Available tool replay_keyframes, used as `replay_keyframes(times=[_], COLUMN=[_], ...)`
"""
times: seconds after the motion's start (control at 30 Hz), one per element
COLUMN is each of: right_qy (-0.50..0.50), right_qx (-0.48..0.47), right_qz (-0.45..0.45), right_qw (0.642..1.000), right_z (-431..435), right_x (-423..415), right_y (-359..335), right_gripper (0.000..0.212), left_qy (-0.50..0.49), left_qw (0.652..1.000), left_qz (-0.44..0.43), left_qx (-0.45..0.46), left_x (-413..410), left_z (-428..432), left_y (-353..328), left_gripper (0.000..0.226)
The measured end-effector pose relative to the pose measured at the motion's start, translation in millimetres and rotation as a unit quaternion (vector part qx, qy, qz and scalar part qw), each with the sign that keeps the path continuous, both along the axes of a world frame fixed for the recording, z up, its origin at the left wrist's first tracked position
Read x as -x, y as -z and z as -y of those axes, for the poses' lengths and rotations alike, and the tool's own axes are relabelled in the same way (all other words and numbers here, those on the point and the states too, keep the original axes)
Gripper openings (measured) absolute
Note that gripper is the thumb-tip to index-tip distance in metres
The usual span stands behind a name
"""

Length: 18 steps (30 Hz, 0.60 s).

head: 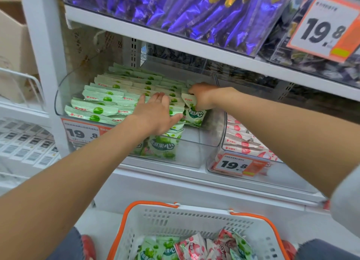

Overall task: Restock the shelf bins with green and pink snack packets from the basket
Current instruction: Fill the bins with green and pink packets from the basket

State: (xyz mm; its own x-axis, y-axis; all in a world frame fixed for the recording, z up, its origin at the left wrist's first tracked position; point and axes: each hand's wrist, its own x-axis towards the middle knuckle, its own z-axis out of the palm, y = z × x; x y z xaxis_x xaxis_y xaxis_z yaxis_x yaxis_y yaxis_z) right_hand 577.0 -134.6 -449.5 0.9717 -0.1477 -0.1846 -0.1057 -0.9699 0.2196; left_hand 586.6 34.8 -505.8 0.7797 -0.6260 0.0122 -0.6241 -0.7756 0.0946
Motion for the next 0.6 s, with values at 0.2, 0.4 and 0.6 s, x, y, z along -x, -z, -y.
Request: replay_keyframes(times=[0.2, 0.4, 0.6], right_qy=[-0.004, -0.002, 0.051], right_qx=[0.023, 0.035, -0.032], right_qz=[0.004, 0.008, 0.031], right_qw=[1.000, 0.999, 0.998], right_z=[-1.8, -6.4, 3.0], right_x=[0.6, 0.6, -6.8], right_y=[8.5, 17.6, 2.8], right_gripper=[0.028, 0.042, 0.024], left_qy=[-0.001, -0.002, -0.001], left_qw=[1.000, 1.000, 1.000], left_qz=[0.002, 0.003, 0.006], left_qx=[-0.002, -0.002, 0.002], left_x=[-0.7, -0.3, -2.1], left_z=[0.9, 1.1, 0.7], left_y=[1.1, 0.6, 1.9], left_gripper=[0.079, 0.078, 0.080])
